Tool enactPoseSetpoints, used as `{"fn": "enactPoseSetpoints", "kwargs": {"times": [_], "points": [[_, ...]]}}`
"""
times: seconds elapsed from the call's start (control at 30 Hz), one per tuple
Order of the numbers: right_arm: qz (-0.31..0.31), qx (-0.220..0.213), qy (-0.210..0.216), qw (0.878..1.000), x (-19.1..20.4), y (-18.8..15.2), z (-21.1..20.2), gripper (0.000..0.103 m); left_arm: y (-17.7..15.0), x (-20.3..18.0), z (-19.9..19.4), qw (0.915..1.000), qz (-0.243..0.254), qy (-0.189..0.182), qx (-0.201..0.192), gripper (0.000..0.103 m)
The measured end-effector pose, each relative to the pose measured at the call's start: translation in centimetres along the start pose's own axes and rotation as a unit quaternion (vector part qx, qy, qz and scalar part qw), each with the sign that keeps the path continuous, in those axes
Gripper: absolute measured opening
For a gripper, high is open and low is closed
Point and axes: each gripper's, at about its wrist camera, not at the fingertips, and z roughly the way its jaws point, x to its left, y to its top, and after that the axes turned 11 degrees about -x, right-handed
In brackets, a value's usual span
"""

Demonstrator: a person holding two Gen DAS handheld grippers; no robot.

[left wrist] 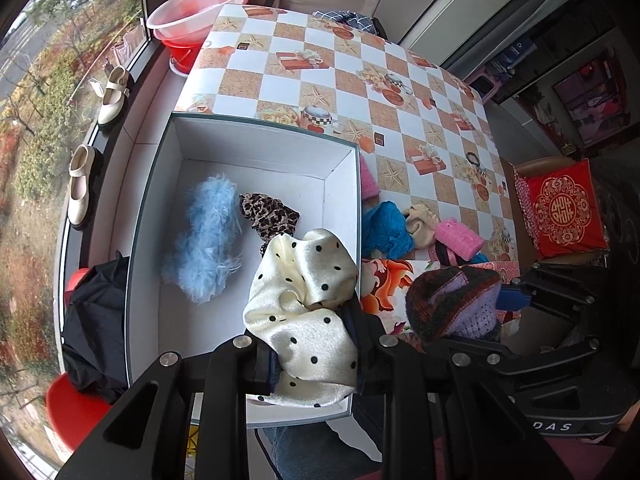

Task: Organize soft objects
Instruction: 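Carry the polka-dot scrunchie and knit hat over the white box with both grippers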

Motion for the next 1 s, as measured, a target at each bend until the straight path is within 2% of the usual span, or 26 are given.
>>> {"fn": "enactPoseSetpoints", "kwargs": {"times": [1.0], "points": [[-0.029, 0.016, -0.001, 0.999, 2.8, 1.7, 1.9, 0.05, -0.4, 4.1, -0.5, 0.9996, -0.028, 0.007, -0.008, 0.028]]}}
